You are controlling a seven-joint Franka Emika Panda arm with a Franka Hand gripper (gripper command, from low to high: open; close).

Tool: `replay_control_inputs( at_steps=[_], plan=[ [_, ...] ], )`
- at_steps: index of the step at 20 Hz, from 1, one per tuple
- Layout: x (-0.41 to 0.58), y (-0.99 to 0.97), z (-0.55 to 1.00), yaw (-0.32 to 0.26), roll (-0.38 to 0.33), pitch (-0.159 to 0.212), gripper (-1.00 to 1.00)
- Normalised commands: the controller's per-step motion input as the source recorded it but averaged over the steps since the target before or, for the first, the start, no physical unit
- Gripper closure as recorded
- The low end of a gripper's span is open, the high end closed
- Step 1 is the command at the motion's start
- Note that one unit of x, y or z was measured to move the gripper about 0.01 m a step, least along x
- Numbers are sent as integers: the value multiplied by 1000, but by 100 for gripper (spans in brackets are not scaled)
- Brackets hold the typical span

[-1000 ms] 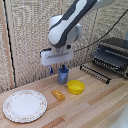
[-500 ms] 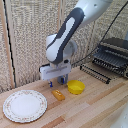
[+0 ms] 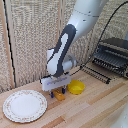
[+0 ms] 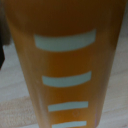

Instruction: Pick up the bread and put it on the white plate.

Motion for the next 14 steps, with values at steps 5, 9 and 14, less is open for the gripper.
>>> replay_control_inputs(
  at_steps=[5, 9, 14],
  plan=[
    [-46, 201, -149, 20, -47, 0, 100],
    [-138, 214, -51, 8, -48, -2, 100],
    [1, 58, 632, -55, 3, 4, 100]
  ],
)
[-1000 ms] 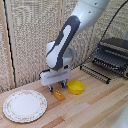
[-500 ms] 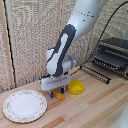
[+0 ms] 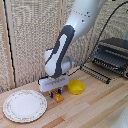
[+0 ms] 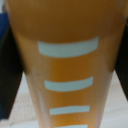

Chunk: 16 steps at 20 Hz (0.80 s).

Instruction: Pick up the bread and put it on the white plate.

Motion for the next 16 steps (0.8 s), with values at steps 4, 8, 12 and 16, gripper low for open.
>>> replay_control_inputs(
  at_steps=[4, 8, 12, 16],
  plan=[
    [262, 125, 1000, -110, 0, 11, 100],
    [399, 269, 1000, -71, -1, 24, 100],
    [355, 661, 717, -41, -4, 69, 100],
    [199, 897, 396, -22, -7, 49, 100]
  ],
)
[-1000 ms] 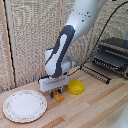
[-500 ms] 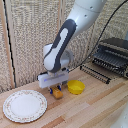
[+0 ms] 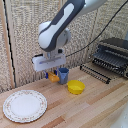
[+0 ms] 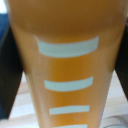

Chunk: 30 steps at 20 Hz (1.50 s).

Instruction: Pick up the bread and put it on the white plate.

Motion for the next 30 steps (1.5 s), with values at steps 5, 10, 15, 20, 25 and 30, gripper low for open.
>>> replay_control_inputs(
  at_steps=[5, 10, 15, 20, 25, 30],
  plan=[
    [289, 925, 41, -39, -7, 24, 100],
    [316, 937, -99, -25, -25, 32, 100],
    [334, 809, -355, -11, -55, 34, 100],
    [204, 308, -428, 0, -41, 0, 100],
    [53, 147, -330, 3, -31, 0, 100],
    [42, 68, -177, 1, 0, -5, 100]
  ],
)
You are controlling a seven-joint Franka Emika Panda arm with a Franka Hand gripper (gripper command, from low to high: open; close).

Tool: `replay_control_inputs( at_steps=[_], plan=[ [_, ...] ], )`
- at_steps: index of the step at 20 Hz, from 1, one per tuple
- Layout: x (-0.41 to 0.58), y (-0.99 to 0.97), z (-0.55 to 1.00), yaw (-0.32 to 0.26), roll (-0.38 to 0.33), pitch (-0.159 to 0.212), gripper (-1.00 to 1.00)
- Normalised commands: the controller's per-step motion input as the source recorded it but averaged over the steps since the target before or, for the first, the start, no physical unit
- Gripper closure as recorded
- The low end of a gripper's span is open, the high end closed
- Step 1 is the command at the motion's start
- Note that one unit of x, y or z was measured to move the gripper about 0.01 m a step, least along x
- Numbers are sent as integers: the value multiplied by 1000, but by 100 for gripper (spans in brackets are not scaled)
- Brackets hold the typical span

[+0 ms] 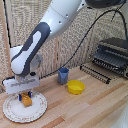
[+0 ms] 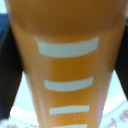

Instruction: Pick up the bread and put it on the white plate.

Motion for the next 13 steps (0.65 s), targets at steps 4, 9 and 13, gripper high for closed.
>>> replay_control_inputs(
  at_steps=[4, 9, 13],
  plan=[
    [4, 23, 5, -3, 2, -2, -100],
    [120, -80, 415, 0, 33, 10, -100],
    [109, -111, 796, -19, 49, 20, -100]
  ],
)
